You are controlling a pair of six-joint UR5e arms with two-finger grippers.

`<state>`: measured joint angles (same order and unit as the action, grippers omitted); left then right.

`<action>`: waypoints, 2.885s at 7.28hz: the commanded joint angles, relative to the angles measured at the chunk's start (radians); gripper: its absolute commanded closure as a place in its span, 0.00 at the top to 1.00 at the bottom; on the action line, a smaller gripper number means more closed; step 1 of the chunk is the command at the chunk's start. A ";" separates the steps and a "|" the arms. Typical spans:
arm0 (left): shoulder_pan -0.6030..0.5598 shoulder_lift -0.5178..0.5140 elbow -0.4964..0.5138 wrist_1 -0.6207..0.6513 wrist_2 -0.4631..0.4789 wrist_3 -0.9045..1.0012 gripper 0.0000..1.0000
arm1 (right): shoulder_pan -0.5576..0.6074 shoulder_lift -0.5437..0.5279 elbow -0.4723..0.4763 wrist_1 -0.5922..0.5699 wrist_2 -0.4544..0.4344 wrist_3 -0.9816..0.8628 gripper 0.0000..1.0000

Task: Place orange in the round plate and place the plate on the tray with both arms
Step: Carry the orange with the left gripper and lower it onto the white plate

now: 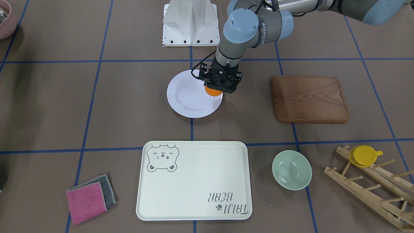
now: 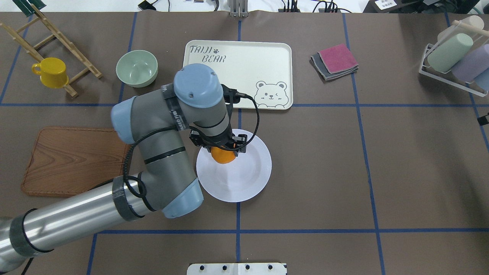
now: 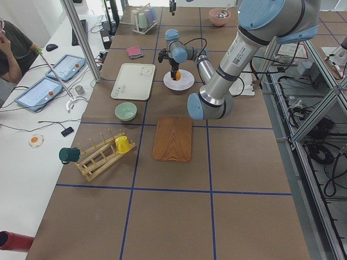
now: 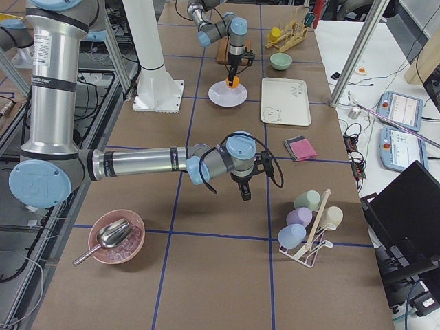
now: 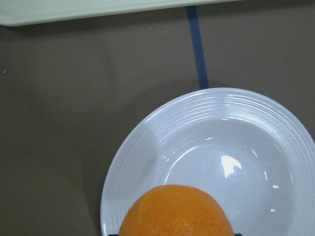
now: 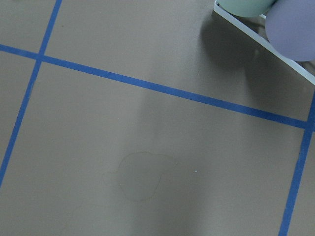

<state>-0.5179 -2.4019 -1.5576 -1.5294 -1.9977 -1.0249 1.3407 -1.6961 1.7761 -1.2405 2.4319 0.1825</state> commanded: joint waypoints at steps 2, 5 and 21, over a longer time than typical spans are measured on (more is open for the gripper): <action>0.030 -0.036 0.053 0.018 0.053 0.002 0.00 | 0.000 -0.001 0.002 -0.001 0.001 0.000 1.00; 0.035 -0.023 0.051 0.015 0.051 0.005 0.00 | 0.000 -0.004 0.000 0.001 0.027 0.000 1.00; 0.021 0.045 -0.087 -0.022 0.039 0.011 0.99 | -0.024 0.022 -0.012 0.030 0.128 -0.003 1.00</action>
<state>-0.4695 -2.4107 -1.5388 -1.5539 -1.9493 -1.0162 1.3302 -1.6848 1.7641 -1.2334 2.5433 0.1769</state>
